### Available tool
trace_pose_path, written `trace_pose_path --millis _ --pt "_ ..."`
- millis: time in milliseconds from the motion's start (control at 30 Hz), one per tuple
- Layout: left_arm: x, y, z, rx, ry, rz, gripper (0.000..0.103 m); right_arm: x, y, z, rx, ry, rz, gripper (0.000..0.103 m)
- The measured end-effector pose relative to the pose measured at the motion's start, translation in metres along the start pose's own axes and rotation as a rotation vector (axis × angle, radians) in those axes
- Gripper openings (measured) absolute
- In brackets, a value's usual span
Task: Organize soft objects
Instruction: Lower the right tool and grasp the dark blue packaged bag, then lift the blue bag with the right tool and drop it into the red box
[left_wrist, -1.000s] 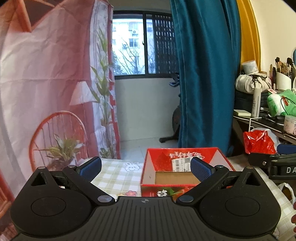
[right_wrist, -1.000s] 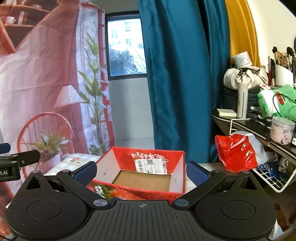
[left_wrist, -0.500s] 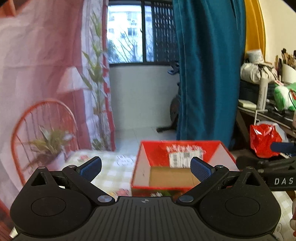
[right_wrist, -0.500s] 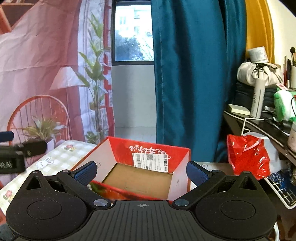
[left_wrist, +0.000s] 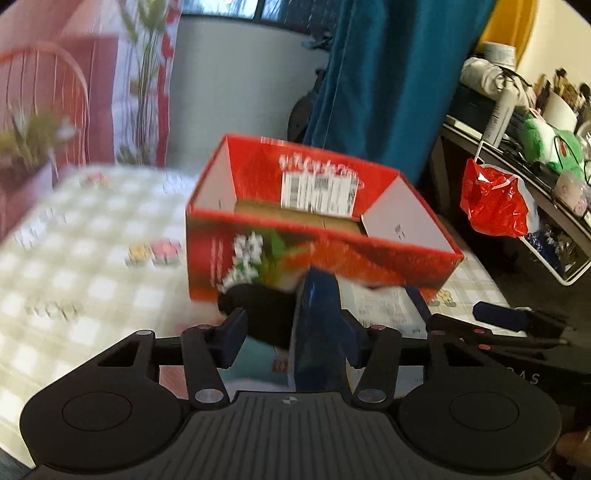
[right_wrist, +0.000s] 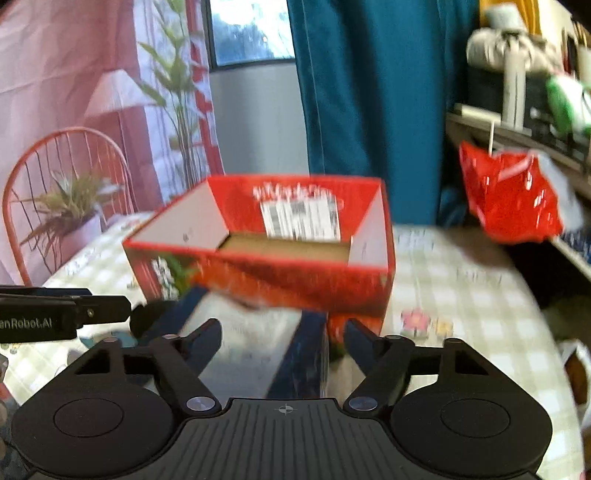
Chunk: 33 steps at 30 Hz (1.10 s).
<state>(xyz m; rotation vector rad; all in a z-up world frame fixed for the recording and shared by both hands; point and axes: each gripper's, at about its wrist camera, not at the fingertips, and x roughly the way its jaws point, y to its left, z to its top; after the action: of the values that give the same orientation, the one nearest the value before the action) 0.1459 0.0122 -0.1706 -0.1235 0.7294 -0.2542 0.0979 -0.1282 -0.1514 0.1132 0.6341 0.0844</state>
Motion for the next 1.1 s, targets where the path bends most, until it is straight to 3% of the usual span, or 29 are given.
trace_pose_path --millis 200,300,633,800,867,1100 --pt "0.023 0.013 -0.013 -0.062 0.076 -0.042 0.056 0.011 -0.006 -0.018 0.033 0.055 0.004 0.069" --pt "0.028 0.014 -0.016 -0.063 0.100 -0.079 0.049 0.016 -0.011 -0.023 0.057 0.089 0.032 0.069" --pt "0.038 0.009 -0.016 -0.068 0.115 -0.119 0.046 0.027 -0.018 -0.029 0.114 0.131 0.091 0.068" --pt "0.034 0.009 -0.014 -0.070 0.102 -0.135 0.023 0.028 -0.020 -0.030 0.128 0.132 0.103 0.056" --pt "0.031 0.010 -0.014 -0.076 0.088 -0.135 0.019 0.025 -0.020 -0.028 0.119 0.117 0.093 0.042" --pt "0.020 0.000 -0.011 -0.032 0.045 -0.155 0.012 0.010 -0.020 -0.019 0.118 0.072 0.159 0.026"
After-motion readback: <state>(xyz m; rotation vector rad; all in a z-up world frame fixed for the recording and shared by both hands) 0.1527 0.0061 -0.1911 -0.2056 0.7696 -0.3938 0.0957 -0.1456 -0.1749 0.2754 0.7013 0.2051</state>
